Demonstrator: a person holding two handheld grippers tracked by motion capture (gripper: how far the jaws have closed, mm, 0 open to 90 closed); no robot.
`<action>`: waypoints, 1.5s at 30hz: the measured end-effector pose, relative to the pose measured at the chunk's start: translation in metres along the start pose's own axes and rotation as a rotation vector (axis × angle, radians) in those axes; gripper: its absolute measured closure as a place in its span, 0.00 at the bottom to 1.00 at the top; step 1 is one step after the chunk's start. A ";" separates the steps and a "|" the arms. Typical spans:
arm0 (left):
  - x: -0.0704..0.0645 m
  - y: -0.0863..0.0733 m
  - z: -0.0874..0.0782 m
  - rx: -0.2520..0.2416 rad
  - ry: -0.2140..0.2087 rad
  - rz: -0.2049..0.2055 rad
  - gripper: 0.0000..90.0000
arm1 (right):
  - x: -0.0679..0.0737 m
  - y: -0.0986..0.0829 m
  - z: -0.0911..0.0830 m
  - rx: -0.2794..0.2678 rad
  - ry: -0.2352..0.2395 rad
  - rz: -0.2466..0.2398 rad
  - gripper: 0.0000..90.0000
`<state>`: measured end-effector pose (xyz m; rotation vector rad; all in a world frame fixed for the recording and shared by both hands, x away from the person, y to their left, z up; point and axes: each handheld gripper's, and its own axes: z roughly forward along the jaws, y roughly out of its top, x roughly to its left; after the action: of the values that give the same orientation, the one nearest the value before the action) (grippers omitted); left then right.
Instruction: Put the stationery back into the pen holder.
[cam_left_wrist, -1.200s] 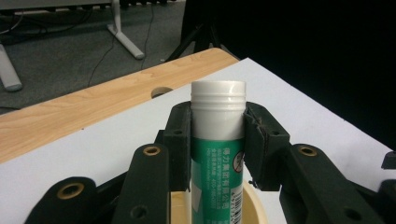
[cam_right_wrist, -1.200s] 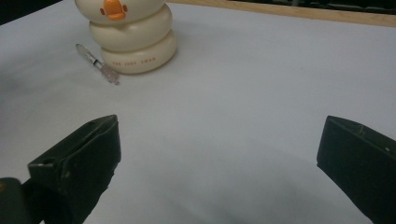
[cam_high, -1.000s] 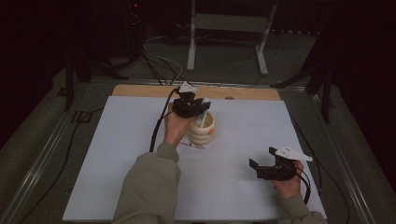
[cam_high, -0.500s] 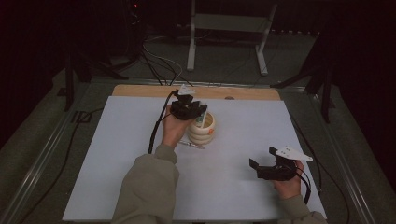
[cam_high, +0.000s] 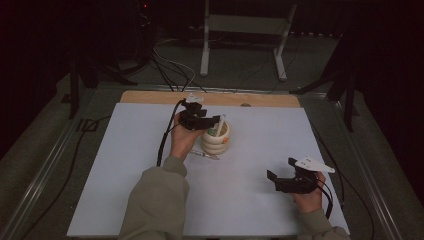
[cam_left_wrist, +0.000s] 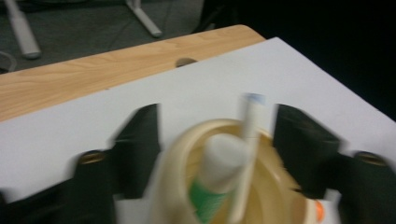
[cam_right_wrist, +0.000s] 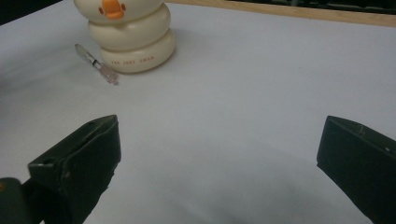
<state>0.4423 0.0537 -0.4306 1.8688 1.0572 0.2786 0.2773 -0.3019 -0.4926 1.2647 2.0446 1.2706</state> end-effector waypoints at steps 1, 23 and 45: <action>0.000 0.000 0.000 0.000 0.000 0.000 0.27 | 0.000 0.000 0.000 -0.001 0.000 -0.001 0.00; 0.014 -0.002 -0.027 -0.012 -0.007 0.013 0.01 | 0.000 0.000 0.000 0.003 -0.001 0.000 0.00; 0.020 -0.008 -0.037 0.078 -0.019 0.098 0.01 | 0.000 -0.001 0.001 0.007 0.002 -0.003 0.00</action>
<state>0.4283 0.0932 -0.4215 1.9929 0.9773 0.2798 0.2776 -0.3014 -0.4937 1.2640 2.0531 1.2649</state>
